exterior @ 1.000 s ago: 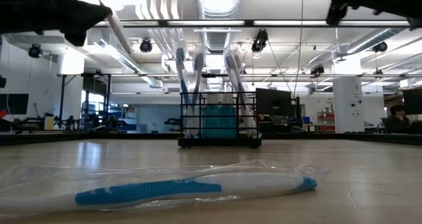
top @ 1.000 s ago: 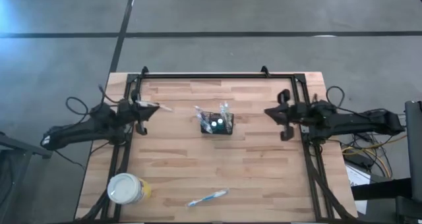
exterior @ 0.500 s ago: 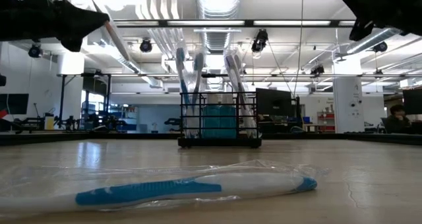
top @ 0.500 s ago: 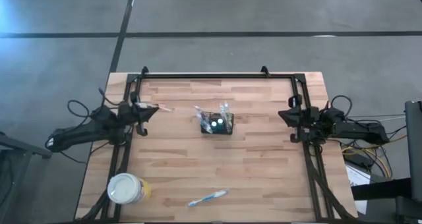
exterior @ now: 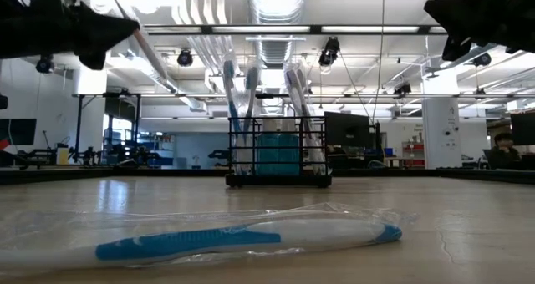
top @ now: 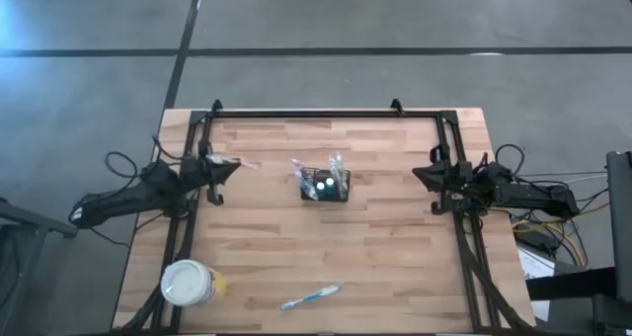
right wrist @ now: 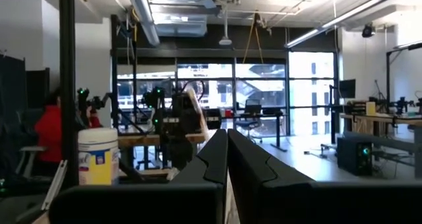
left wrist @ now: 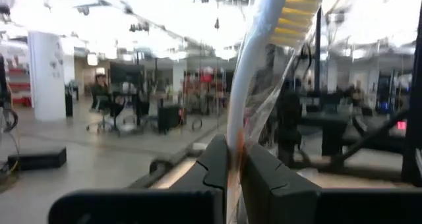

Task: Pick & Place toothbrushing station
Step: Put the orange toothbrush into the black organizer

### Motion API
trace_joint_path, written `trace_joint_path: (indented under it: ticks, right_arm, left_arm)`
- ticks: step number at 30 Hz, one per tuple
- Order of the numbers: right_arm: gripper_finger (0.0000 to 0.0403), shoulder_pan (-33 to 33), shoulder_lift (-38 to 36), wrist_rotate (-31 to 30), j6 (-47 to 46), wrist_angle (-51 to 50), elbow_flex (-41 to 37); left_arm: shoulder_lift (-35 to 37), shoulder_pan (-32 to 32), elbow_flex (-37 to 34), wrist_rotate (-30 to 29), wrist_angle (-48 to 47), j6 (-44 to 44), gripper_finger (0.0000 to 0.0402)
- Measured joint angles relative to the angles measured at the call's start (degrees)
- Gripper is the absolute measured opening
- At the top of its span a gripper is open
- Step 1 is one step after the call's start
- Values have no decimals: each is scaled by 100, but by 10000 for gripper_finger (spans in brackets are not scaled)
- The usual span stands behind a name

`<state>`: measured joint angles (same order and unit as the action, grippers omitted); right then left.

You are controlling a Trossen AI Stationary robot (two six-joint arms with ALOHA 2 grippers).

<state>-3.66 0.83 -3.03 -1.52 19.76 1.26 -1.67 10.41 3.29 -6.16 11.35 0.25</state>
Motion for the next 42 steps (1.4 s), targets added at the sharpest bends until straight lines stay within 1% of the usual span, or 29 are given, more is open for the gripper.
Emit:
trace_joint_path:
  ticks: [3,6,9,13,17,22,24,29,32,37,42]
  right_arm:
    - [8,0,6,-15,56,4,-3]
    - [8,0,4,-23,131,26,-3]
    - [8,0,6,-147,151,33,-3]
    - [8,0,4,-168,173,54,-5]
    - [8,0,6,-166,171,50,-9]
    - [8,0,6,-159,168,34,-9]
    - [8,0,0,-150,166,7,-9]
    - [8,0,4,-83,149,-62,-9]
    - [8,0,-1,-81,149,-187,-9]
    - [8,0,-1,-83,129,-271,-9]
    - [8,0,-3,-83,129,-270,-11]
  left_arm:
    - [-188,0,133,-2,512,38,21]
    - [-651,20,482,-50,800,363,21]
    - [-1489,103,977,-134,815,697,21]
    - [-2900,222,1678,-45,1122,1080,21]
    - [-4229,379,2424,266,1501,1518,21]
    - [-5525,656,3200,1329,1357,1342,21]
    - [-5883,681,3458,1437,1539,1283,21]
    - [-6550,691,3641,1595,1404,1251,21]
    - [-6677,686,3690,1844,1542,1123,21]
    - [-6851,688,3679,2168,1417,859,21]
    - [-7028,688,3683,2210,1443,756,21]
